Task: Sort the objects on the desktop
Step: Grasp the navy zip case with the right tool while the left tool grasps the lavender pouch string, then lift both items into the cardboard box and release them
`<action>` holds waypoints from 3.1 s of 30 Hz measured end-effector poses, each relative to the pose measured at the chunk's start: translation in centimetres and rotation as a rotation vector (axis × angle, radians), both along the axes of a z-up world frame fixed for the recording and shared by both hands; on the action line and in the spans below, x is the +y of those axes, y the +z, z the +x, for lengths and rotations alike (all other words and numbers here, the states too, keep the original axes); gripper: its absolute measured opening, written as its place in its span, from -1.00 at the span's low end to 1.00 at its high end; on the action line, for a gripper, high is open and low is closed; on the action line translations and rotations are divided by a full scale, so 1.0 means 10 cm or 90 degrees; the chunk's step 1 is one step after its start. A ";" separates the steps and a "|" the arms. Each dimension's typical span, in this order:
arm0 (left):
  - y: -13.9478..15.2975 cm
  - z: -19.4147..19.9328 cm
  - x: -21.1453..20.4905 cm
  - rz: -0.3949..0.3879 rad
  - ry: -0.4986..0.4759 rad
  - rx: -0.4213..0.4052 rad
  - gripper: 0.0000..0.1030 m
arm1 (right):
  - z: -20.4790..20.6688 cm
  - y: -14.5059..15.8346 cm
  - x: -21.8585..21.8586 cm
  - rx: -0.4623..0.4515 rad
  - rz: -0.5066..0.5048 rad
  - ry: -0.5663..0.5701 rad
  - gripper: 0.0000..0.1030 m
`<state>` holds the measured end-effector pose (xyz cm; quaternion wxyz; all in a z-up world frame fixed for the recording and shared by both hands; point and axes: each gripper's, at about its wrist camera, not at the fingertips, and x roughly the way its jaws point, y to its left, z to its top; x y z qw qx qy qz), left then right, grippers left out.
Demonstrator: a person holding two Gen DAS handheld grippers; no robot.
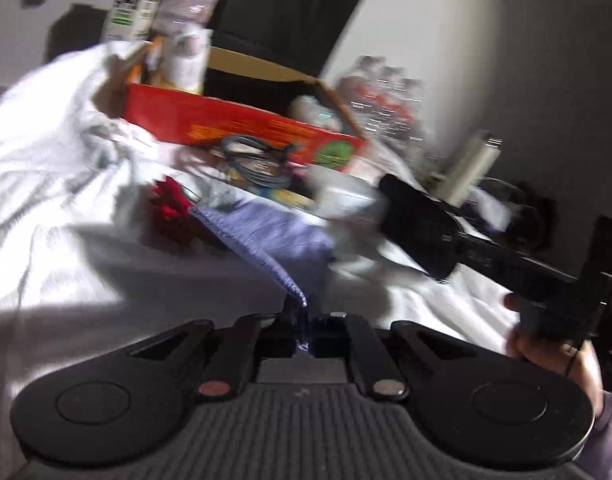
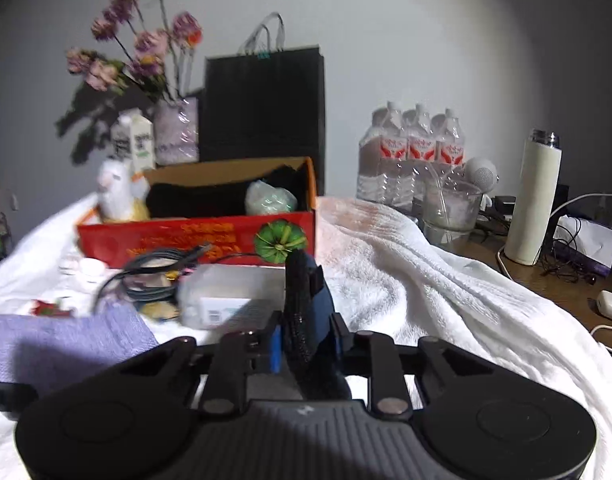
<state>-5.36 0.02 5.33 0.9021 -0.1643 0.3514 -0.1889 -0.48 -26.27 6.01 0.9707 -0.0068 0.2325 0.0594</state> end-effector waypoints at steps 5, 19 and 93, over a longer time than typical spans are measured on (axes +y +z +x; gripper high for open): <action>-0.06 -0.38 0.19 -0.012 -0.037 0.042 -0.90 | -0.56 0.08 -0.08 0.029 0.053 0.063 -0.60; -0.02 -0.36 0.08 0.201 0.054 -0.081 0.45 | -0.71 -0.09 0.02 0.044 0.062 0.075 -0.08; 0.97 3.78 0.76 0.194 0.095 0.062 0.72 | 3.74 0.79 0.46 0.239 0.105 0.025 0.25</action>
